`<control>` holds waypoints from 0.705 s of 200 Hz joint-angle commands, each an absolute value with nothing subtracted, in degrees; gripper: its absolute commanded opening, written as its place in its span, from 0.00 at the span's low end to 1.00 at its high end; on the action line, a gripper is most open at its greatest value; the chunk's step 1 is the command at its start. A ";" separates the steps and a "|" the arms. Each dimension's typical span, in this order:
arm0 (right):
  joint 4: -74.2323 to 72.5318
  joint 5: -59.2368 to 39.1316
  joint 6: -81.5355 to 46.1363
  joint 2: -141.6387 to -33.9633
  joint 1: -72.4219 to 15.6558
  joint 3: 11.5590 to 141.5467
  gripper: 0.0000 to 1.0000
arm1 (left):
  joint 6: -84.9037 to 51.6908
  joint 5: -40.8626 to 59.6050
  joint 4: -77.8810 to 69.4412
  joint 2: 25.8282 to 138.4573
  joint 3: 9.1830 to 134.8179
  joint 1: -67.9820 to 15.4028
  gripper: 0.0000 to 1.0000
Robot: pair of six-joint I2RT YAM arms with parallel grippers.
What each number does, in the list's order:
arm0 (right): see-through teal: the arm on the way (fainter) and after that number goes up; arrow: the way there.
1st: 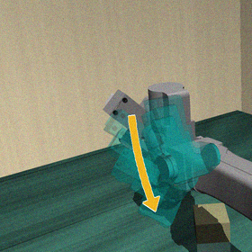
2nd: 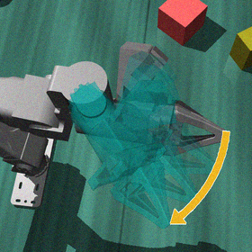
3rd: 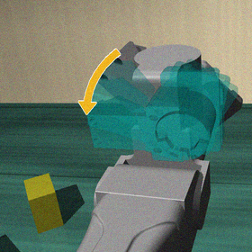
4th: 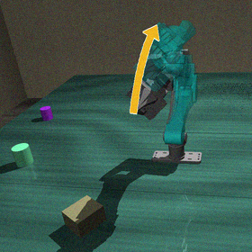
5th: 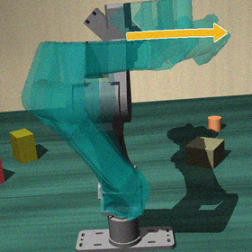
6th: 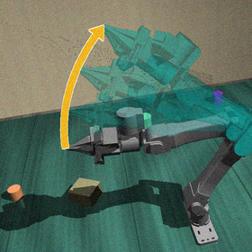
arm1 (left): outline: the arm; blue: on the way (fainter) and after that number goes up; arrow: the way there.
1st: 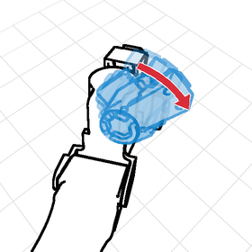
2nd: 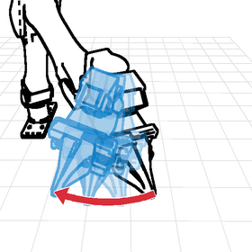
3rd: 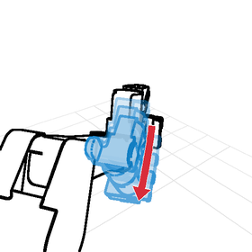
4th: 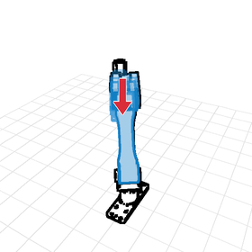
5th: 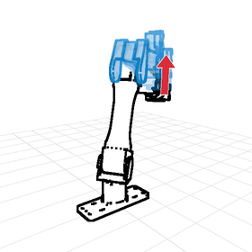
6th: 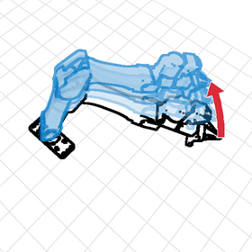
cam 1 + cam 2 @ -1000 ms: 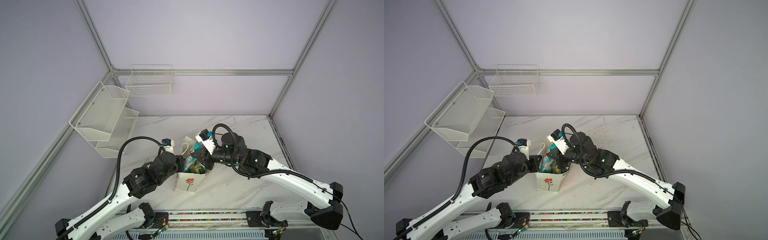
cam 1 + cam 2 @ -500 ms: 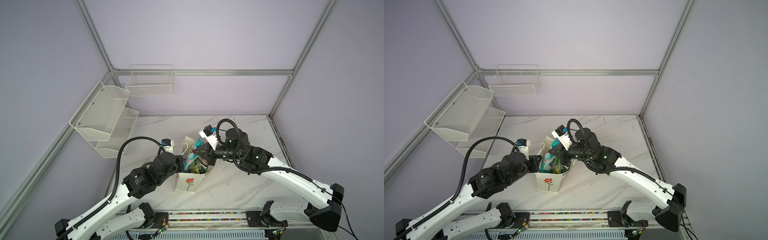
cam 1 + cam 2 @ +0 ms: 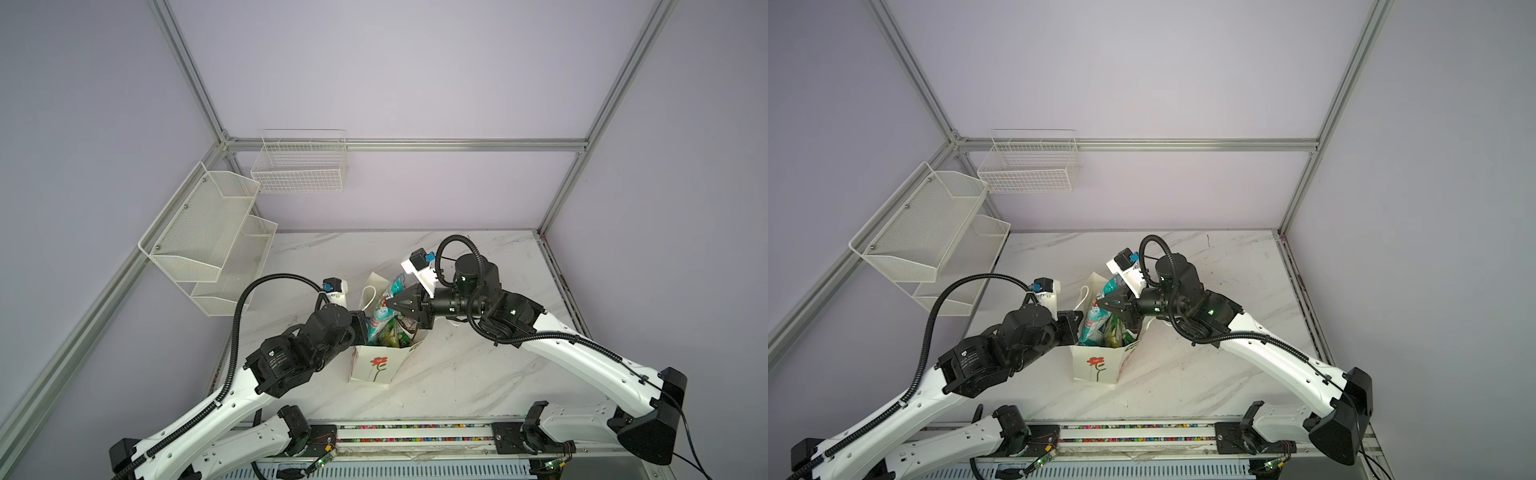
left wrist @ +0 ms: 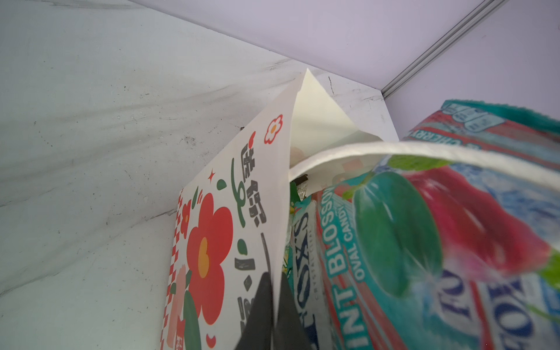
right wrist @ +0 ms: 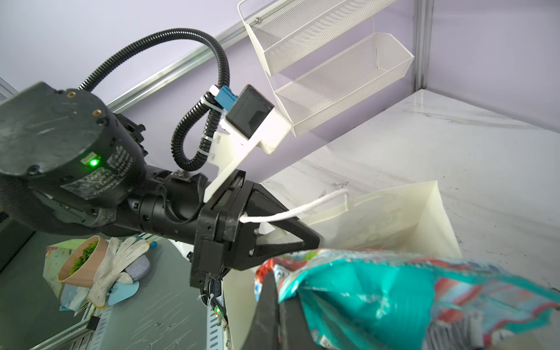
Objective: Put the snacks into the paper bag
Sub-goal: 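Push the teal bag deeper into the paper bag and open the right gripper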
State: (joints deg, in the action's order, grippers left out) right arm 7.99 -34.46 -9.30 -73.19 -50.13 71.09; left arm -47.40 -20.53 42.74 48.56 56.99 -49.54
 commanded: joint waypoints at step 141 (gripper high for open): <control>0.28 -40.69 -11.77 -71.71 -48.95 69.26 0.02 | -47.28 -20.57 40.52 47.06 57.74 -49.61 0.00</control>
